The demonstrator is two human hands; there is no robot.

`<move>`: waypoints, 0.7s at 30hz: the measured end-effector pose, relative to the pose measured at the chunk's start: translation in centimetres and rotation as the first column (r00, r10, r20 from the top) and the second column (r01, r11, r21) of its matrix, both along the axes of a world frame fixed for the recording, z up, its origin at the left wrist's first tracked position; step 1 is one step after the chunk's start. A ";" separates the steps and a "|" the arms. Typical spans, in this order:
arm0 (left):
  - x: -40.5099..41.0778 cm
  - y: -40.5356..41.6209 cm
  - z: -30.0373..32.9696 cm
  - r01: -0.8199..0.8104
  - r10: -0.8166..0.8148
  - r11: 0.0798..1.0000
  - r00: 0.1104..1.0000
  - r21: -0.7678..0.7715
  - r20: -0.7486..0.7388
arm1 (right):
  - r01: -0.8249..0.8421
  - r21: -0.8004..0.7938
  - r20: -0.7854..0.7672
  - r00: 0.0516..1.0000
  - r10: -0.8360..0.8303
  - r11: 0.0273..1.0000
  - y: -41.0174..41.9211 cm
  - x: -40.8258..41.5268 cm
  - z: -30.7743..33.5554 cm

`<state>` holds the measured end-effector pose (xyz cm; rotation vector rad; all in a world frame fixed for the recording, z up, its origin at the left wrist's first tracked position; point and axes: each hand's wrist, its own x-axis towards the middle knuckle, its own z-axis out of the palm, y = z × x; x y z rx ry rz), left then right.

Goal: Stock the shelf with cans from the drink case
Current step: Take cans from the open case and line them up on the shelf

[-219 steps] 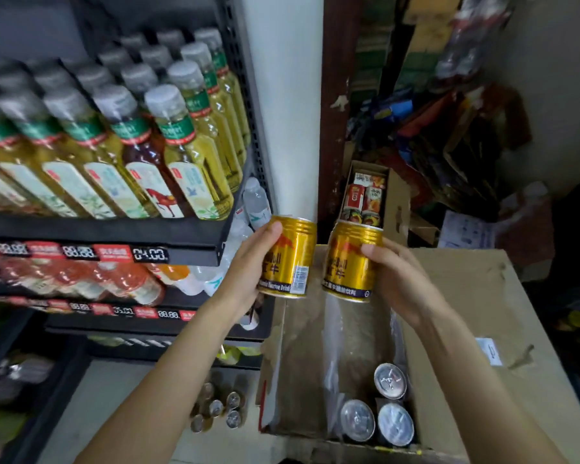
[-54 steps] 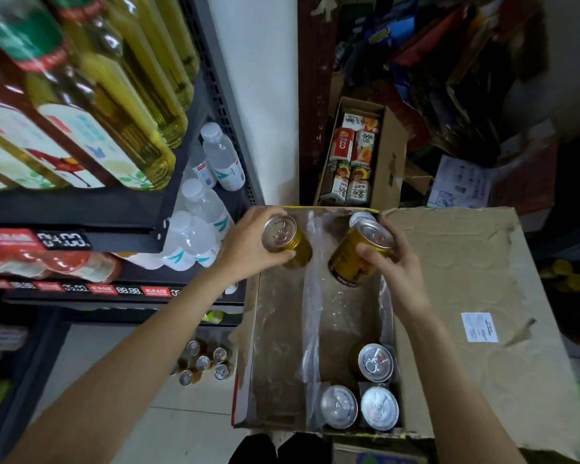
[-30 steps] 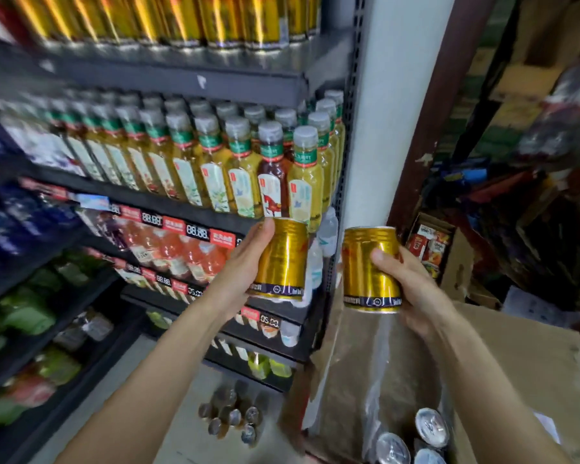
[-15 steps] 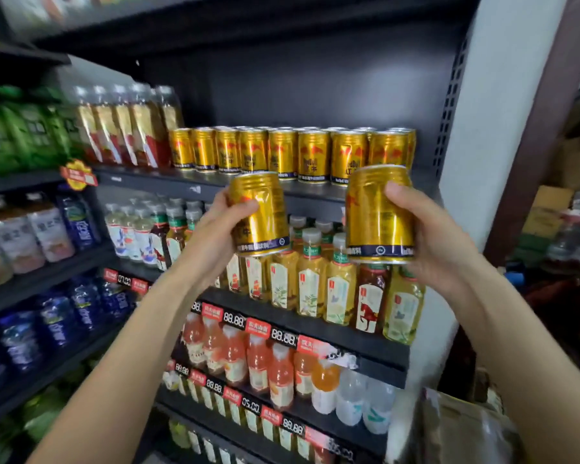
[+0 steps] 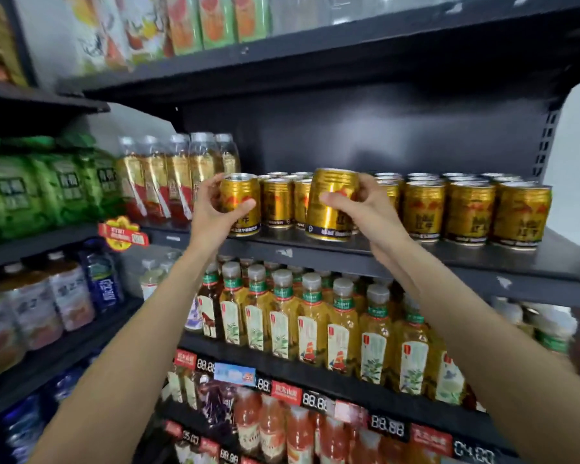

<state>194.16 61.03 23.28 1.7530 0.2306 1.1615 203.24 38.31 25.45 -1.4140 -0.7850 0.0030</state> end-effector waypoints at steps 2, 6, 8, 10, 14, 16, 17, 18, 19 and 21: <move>0.8 1.5 0.1 0.014 -0.014 1.000 1.000 -0.008 -0.003 | 0.037 -0.032 0.032 0.999 -0.036 0.999 2.6 0.3 0.2; 2.7 4.2 -0.5 0.042 -0.041 0.999 0.999 0.014 -0.030 | 0.147 -0.069 0.098 0.985 -0.140 0.987 6.9 1.0 0.2; 3.1 5.3 -1.0 0.055 -0.054 0.998 0.997 0.018 -0.058 | 0.232 -0.109 0.166 0.963 -0.212 0.967 8.4 1.2 0.2; 3.3 6.0 -1.6 0.050 -0.045 0.998 0.995 0.050 -0.090 | 0.293 -0.144 0.241 0.937 -0.254 0.945 9.4 1.5 0.2; 3.6 6.2 -2.0 0.011 0.002 0.990 0.996 0.141 -0.093 | 0.392 -0.179 0.379 0.874 -0.304 0.903 11.2 1.4 -0.1; 3.6 6.2 -2.2 -0.011 0.029 0.984 0.994 0.179 -0.102 | 0.452 -0.176 0.462 0.822 -0.332 0.874 12.1 1.2 -0.5; 3.6 6.2 -2.2 -0.002 0.022 0.983 0.993 0.183 -0.112 | 0.481 -0.169 0.509 0.790 -0.341 0.860 12.6 1.2 -0.7; 3.4 6.2 -2.2 0.020 0.005 0.982 0.991 0.189 -0.131 | 0.506 -0.165 0.553 0.758 -0.346 0.847 13.0 1.1 -1.0; 3.2 6.2 -2.2 0.051 -0.021 0.979 0.988 0.195 -0.153 | 0.528 -0.170 0.586 0.733 -0.345 0.832 13.4 1.2 -1.3; 2.9 6.2 -2.2 0.102 -0.057 0.973 0.976 0.206 -0.212 | 0.562 -0.202 0.602 0.717 -0.350 0.802 13.8 1.3 -1.7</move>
